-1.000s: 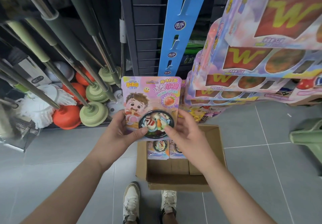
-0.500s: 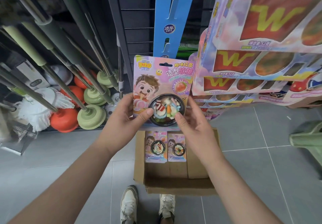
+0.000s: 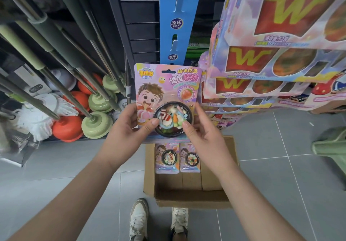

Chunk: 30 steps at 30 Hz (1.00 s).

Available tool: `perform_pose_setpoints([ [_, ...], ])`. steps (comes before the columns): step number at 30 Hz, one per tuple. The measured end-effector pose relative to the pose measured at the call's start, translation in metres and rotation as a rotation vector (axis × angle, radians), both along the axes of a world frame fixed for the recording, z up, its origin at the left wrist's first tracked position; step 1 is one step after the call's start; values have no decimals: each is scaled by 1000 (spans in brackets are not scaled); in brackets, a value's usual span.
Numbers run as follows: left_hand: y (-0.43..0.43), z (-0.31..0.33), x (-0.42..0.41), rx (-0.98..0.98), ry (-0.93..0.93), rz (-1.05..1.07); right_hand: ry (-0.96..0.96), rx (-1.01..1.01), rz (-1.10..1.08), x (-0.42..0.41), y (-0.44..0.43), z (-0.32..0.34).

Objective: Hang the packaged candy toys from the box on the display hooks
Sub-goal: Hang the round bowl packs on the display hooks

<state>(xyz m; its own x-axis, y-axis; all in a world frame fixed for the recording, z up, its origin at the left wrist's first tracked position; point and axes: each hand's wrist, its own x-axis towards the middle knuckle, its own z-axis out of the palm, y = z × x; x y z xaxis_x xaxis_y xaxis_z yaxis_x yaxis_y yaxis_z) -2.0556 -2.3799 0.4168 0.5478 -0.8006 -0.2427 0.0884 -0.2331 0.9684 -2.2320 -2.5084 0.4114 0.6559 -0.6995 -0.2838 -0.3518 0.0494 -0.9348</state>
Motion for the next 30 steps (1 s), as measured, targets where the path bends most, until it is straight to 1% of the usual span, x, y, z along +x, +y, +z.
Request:
perform_pose_setpoints([
  [6, 3, 2, 0, -41, -61, 9, 2, 6, -9, 7, -1, -4],
  [13, -4, 2, 2, -32, -63, -26, 6, -12, -60, 6, 1, -11],
  [21, -5, -14, 0, 69, -76, -17, 45, 9, -58, 3, -1, -24],
  [23, -6, -21, 1, 116, -125, -16, 63, 3, -71, 5, -2, -28],
  [27, -13, -29, 3, 215, -300, -12, 92, -74, -110, 12, -1, -32],
  [30, -20, -30, 5, 232, -315, -15, 111, -173, -141, 15, 2, -37],
])
